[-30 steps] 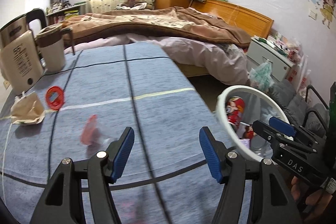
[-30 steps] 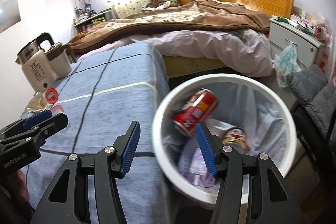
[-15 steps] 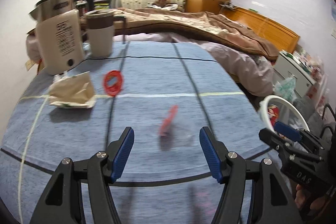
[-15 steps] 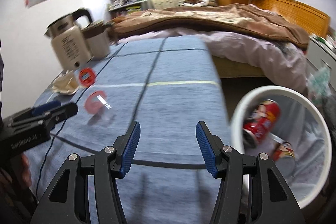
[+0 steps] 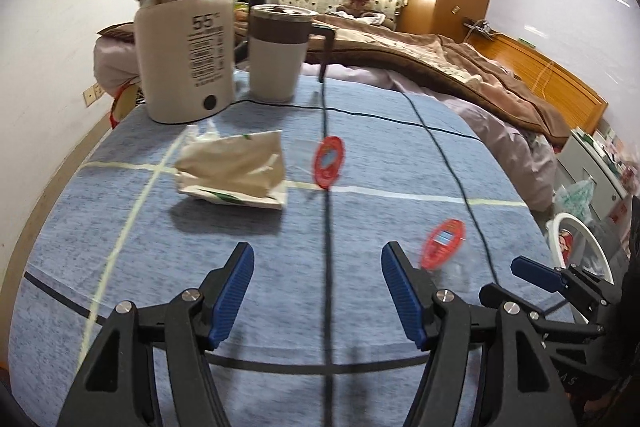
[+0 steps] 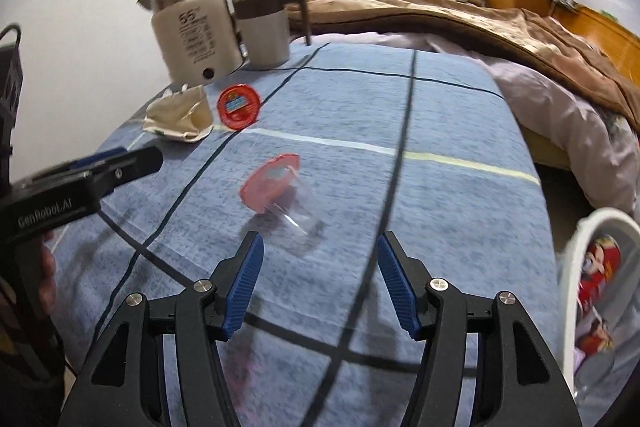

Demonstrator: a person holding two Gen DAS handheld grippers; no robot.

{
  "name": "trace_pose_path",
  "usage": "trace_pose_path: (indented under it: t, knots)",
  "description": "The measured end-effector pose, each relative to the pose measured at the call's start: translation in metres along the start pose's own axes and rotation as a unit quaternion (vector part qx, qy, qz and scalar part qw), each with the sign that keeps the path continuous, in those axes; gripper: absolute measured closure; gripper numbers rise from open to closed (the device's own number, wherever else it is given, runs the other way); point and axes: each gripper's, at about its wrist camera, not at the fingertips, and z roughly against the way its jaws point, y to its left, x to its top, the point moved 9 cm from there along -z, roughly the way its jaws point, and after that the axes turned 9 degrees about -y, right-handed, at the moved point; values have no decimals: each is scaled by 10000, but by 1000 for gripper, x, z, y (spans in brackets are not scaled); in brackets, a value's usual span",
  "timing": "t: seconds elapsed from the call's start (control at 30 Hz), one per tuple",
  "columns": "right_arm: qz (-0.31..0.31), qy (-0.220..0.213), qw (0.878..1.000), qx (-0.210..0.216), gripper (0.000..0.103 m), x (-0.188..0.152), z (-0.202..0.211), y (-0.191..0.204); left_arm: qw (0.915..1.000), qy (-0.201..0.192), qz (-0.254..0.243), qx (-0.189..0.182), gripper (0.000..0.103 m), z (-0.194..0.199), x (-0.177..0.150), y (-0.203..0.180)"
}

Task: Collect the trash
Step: 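Grasp the clear plastic cup with red lid using the right tool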

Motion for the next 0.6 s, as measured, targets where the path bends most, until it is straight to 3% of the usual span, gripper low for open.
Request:
trace_pose_path:
  t: [0.27,0.6]
  knots:
    - [309,234,9992,-20,40,7,-26,16,9995,91,279,115,32,-13,5,36]
    - [147,349,9993,8,39,12,-45,24,9994,-4,146,317,28,-26,30,71]
